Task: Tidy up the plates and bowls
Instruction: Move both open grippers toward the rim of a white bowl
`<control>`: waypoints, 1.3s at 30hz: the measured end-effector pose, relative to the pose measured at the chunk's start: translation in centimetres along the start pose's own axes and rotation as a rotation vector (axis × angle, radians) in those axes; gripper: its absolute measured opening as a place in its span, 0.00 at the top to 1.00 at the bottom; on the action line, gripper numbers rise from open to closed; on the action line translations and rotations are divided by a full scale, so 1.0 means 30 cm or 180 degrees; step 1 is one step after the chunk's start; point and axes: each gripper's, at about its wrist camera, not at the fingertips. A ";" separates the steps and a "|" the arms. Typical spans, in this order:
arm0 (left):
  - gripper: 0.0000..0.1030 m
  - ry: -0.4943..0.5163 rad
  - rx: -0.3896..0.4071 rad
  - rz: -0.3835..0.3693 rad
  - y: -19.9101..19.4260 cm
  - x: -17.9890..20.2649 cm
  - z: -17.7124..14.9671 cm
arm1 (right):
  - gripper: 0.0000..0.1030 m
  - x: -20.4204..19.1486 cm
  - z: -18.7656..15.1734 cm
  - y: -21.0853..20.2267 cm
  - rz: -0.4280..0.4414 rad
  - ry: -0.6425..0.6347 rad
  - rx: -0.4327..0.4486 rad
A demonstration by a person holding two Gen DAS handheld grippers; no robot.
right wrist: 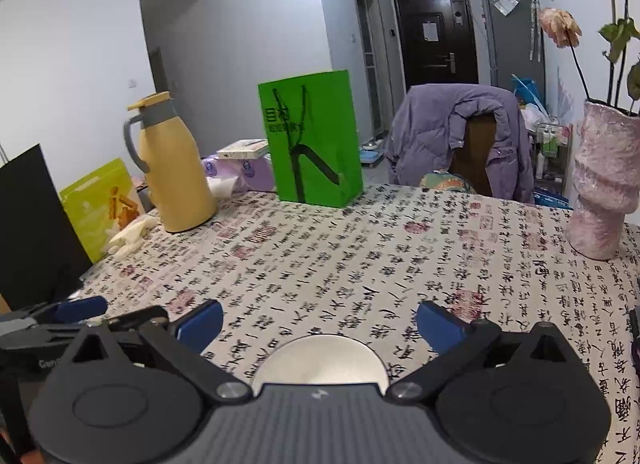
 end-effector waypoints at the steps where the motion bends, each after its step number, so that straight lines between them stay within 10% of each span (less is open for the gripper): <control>1: 0.00 -0.0010 -0.0051 0.0000 0.010 0.007 -0.002 | 0.00 0.009 0.001 0.012 -0.0011 0.0023 -0.0041; 25: 0.00 0.0191 -0.0792 0.0134 0.208 0.117 -0.039 | 0.00 0.088 -0.066 0.193 -0.0152 0.0125 -0.0642; 39: 0.00 0.0011 -0.1043 0.0125 0.283 0.121 -0.037 | 0.19 0.120 -0.086 0.232 -0.0146 0.0178 -0.0754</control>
Point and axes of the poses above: each gripper's, at about its wrist camera, not at the fingertips, and y roughly the way its jaws point, x to its right, z to its top, and after that the axes turned 3 degrees about z, right-handed
